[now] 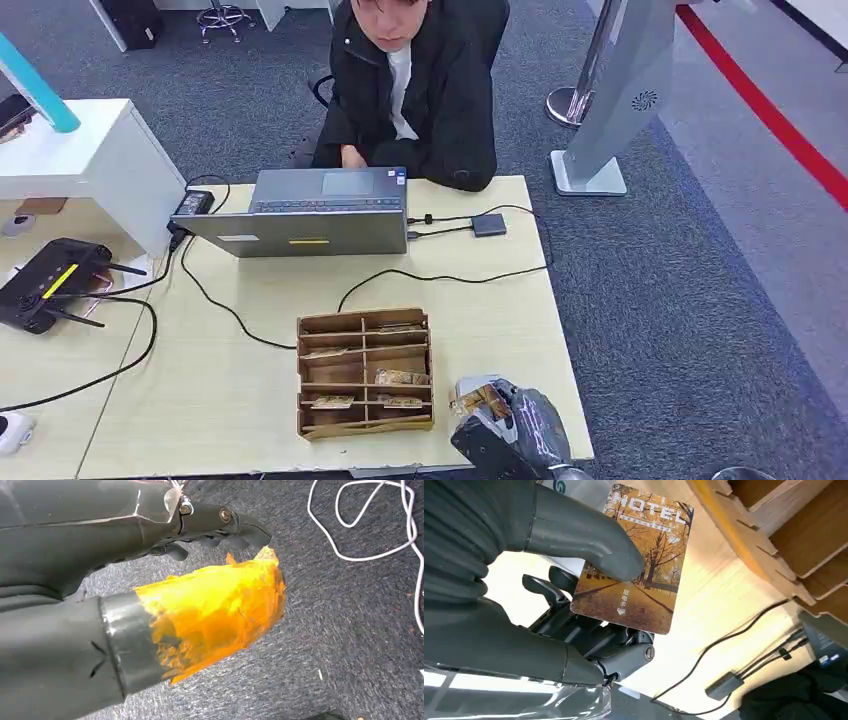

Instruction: Pass the card to the sensor for recognition and then transmit it.

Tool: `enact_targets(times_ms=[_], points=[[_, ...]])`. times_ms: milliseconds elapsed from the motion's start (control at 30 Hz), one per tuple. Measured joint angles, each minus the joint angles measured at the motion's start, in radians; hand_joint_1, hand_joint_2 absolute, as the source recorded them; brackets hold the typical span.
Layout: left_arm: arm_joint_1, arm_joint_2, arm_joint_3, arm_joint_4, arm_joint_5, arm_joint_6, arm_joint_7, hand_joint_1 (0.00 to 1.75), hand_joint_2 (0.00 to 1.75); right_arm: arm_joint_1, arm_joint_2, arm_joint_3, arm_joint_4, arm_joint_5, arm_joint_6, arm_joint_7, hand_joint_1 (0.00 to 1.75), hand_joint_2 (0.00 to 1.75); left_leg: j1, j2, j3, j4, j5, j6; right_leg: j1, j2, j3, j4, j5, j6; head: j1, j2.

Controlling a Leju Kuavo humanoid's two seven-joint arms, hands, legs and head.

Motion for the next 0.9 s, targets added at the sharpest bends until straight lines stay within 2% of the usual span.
enact_targets(times_ms=[900], points=[[0.0,-0.001,-0.009,-0.005,0.0,-0.002,0.008,0.0,0.0,-0.041,-0.001,-0.022,0.099,0.003,-0.008,0.019,1.75,1.75,0.0,0.0,0.0,0.0,0.0,0.0,0.0,0.0,0.0,0.0,0.0,0.0,0.0,0.0]])
